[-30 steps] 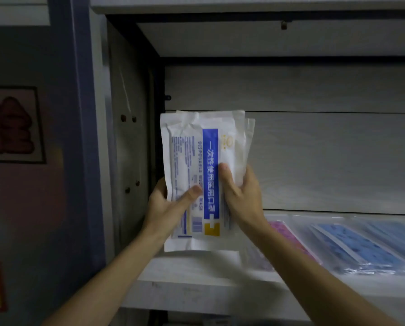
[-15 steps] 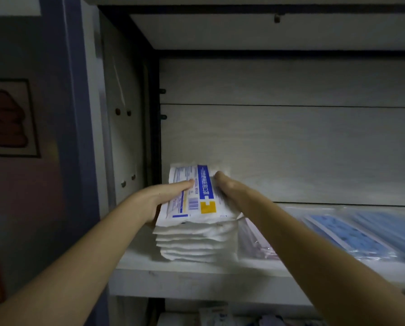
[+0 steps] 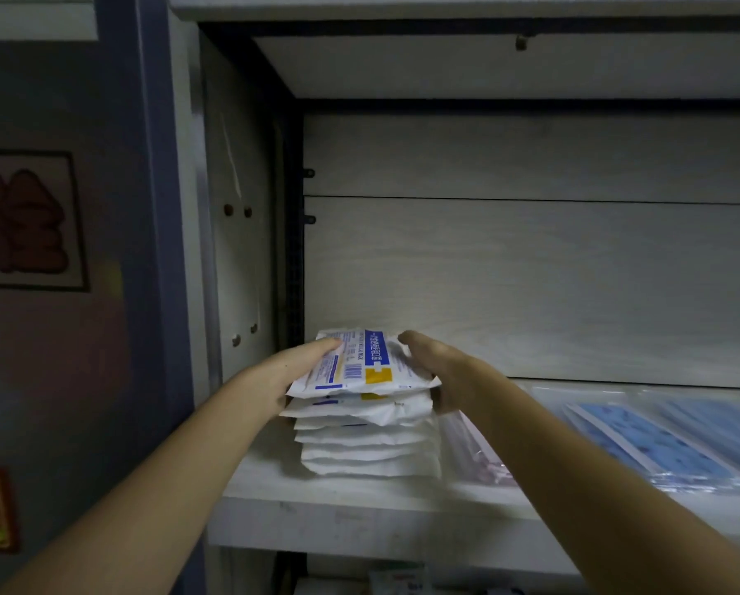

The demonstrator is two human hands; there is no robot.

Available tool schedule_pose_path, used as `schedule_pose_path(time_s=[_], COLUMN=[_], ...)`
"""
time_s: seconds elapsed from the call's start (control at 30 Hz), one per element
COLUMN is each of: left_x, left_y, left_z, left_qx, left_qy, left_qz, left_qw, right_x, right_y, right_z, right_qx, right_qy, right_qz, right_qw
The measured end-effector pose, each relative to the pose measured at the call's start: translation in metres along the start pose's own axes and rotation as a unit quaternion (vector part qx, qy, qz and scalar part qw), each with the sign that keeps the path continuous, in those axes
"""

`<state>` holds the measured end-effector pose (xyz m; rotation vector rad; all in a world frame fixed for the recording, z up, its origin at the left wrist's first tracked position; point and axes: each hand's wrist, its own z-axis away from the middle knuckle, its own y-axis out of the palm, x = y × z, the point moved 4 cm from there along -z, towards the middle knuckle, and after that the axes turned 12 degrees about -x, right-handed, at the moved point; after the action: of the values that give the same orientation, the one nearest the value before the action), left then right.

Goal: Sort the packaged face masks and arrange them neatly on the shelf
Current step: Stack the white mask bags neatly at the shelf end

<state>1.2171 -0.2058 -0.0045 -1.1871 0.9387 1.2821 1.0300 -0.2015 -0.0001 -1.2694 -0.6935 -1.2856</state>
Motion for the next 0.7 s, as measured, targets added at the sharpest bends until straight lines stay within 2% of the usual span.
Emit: schedule_pose_path(time_s=[0.17, 0.4, 0.5, 0.7], left_x=[0.0, 0.003, 0.003, 0.007], left_y=[-0.002, 0.001, 0.005, 0.004], left_z=[0.005, 0.005, 0.005, -0.002], left_qx=[0.013, -0.033, -0.013, -0.004], left_qy=[0.0, 0.036, 0.056, 0.035], left_qz=[0.036, 0.042, 0.058, 0.062], left_qw=[0.999, 0.998, 0.997, 0.997], right_x=[0.0, -0.009, -0.011, -0.009], right_y=[0.0, -0.002, -0.003, -0.003], right_z=[0.004, 0.004, 0.003, 0.002], right_qx=[0.016, 0.008, 0.018, 0.018], right_qy=[0.021, 0.044, 0.04, 0.032], right_qz=[-0.036, -0.056, -0.077, -0.084], right_qw=[0.999, 0.997, 0.996, 0.996])
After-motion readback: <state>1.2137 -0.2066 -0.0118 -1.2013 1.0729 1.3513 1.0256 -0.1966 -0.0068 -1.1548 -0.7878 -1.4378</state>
